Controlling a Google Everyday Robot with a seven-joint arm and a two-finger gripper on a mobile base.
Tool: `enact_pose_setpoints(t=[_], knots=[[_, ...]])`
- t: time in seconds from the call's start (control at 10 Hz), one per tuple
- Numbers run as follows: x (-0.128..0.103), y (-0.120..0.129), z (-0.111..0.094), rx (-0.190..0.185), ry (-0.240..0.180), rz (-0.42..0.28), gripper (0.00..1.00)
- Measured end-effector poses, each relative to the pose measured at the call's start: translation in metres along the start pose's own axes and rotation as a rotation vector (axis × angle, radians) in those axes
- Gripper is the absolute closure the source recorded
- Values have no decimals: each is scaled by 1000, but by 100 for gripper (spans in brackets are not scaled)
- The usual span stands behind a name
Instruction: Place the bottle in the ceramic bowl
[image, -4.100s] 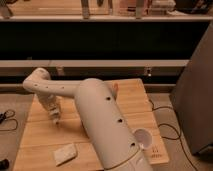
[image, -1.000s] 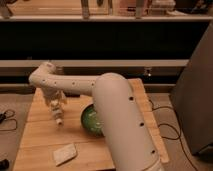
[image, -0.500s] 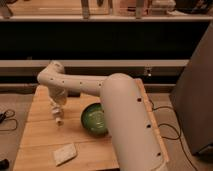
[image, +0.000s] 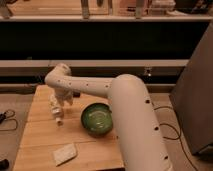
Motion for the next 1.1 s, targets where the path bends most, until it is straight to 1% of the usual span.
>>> enact_pose_setpoints(t=[0.1, 0.3, 0.4, 0.5, 0.7, 1.1], knots=[[-1, -1, 1, -1, -2, -5, 20], [0, -16, 6, -1, -2, -18, 20], [0, -29, 9, -1, -3, -28, 20], [1, -34, 10, 1, -4, -30, 20], [3, -32, 11, -3, -1, -34, 20], [1, -37, 15, 0, -4, -58, 20]])
